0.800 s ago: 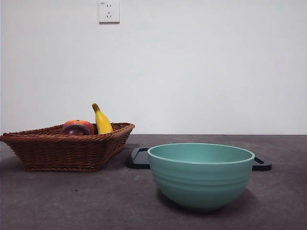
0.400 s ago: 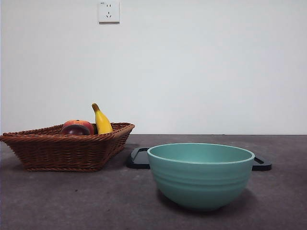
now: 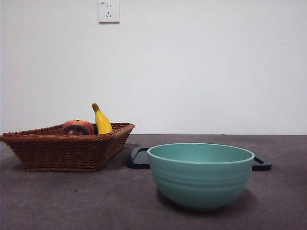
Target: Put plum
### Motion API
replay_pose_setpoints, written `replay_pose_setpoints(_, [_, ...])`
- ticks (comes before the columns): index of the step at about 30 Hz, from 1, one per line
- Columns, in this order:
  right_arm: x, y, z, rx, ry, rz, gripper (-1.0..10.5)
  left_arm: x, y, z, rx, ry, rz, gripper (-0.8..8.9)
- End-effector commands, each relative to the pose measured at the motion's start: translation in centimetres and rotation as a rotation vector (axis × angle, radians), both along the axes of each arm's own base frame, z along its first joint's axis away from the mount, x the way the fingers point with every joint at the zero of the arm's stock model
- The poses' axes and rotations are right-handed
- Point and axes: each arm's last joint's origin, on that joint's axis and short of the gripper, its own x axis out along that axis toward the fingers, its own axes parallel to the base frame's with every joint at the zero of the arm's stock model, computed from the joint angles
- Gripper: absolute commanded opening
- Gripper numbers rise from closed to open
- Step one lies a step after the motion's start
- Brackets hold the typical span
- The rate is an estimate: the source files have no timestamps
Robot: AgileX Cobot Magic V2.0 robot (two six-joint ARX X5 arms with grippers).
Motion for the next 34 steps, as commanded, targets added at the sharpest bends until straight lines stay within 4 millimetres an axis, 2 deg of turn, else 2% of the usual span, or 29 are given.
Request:
replay_pose_setpoints(1, [0.1,0.2,0.4,0.008,-0.018,0.01,0.1,0.1,0.0,-0.7,0.002,0.018,0.006,0.12])
replay_pose_setpoints(11, [0.1,0.2,0.4,0.008,-0.018,0.01,0.1,0.0,0.0,-2.5,0.005,0.205,0.007,0.12])
replay_pose_setpoints(34, [0.1,0.2,0.4,0.008,-0.018,0.01,0.1,0.0,0.0,-2.5,0.003,0.203,0.007,0.12])
